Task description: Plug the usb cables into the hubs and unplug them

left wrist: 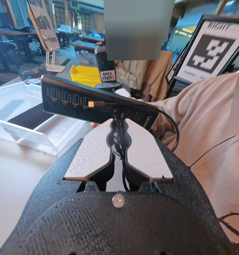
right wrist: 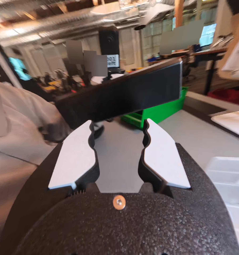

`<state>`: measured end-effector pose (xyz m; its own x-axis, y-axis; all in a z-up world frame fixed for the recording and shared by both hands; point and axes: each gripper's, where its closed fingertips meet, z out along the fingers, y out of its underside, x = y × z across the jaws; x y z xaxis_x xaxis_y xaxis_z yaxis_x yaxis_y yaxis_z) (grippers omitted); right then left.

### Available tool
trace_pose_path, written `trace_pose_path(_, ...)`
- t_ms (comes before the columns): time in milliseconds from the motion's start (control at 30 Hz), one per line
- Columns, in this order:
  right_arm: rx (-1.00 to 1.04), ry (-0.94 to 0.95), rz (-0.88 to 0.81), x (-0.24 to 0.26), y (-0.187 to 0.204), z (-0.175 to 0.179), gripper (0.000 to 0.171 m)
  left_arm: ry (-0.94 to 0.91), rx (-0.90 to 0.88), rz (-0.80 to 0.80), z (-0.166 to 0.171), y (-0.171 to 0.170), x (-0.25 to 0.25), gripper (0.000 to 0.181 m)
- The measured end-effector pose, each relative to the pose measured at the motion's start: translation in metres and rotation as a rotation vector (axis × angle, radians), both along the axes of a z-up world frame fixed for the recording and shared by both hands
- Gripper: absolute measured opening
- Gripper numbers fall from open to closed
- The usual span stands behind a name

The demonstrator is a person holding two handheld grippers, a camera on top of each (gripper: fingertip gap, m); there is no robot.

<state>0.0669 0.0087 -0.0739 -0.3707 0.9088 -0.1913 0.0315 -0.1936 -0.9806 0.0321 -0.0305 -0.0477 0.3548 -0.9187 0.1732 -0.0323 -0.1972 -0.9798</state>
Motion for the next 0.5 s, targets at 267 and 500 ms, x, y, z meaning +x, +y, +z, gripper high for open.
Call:
trace_pose_path(267, 1.043, 0.026, -0.55, -0.02, 0.02, -0.016, 0.095, -0.064, -0.103, -0.006, -0.003, 0.004, 0.005, 0.011)
trace_pose_path(500, 1.387, 0.101, -0.609, -0.031, 0.003, -0.022, 0.072, -0.092, -0.341, -0.019, -0.038, 0.013, 0.023, 0.011)
